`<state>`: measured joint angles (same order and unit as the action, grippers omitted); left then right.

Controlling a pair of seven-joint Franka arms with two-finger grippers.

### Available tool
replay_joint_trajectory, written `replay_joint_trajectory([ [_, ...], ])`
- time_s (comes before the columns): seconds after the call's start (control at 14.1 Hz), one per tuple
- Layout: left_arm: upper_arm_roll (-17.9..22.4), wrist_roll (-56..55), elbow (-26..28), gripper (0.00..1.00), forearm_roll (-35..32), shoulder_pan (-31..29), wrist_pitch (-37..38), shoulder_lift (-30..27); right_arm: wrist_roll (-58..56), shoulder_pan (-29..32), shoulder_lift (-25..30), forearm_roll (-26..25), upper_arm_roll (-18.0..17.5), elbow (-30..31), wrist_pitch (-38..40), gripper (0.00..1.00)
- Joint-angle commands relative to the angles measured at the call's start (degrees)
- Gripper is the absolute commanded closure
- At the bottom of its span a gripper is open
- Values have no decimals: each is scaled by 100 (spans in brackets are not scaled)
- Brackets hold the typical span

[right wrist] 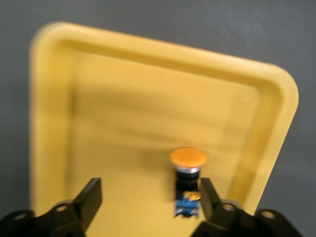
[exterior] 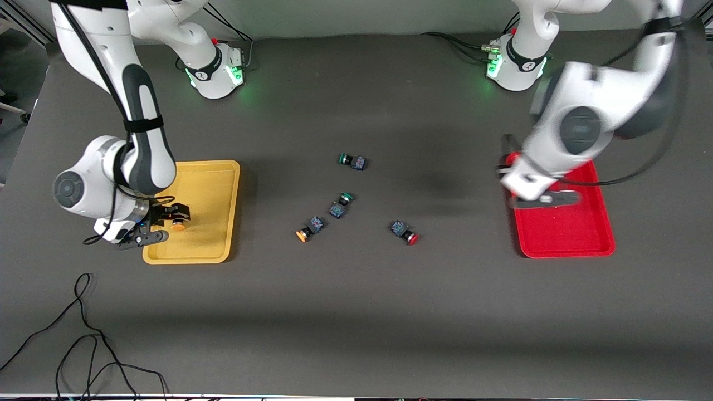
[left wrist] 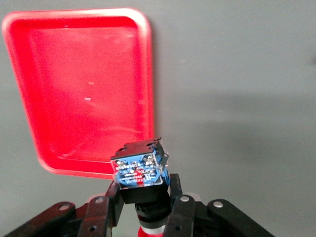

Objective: Place red and yellow buttons in trays
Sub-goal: 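Grasp a second yellow button with the right gripper while the left gripper grasps red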

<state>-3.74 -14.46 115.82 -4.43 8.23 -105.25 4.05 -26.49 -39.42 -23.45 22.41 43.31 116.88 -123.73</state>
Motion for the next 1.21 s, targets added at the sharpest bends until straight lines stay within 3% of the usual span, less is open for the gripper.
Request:
replay_joint_trajectory([
  [0.0,-83,1030,956,100,-58,-749,-853,-150,1527,-599,200,-343,107,-682,893,0],
  [0.14,-74,1402,1502,100,-67,-1033,-1705,-54,2696,-1188,157,-326,99,-798,895,0],
  [0.43,-65,1385,2531,100,-67,-1060,-3420,288,5367,-2129,-229,-124,37,-1045,404,0],
  [0.71,-65,1332,2691,100,-67,-1164,-4100,807,7252,-2877,-975,1034,-104,-1115,-430,0],
  [0.78,-74,1332,2691,64,-67,-1183,-4022,781,7438,-3052,-1178,1246,-104,-1115,-693,0],
  [0.85,-65,1332,2682,3,-67,-1192,-3978,712,7561,-3185,-1380,1457,-104,-1124,-931,0],
  [0.99,-74,1315,2464,0,-58,-1183,-3558,484,7580,-3186,-1662,1617,-104,-1237,-1161,0],
  [1.14,-118,1184,1842,0,-49,-1096,-2699,377,7580,-3107,-1890,1704,-104,-1413,-1267,0],
])
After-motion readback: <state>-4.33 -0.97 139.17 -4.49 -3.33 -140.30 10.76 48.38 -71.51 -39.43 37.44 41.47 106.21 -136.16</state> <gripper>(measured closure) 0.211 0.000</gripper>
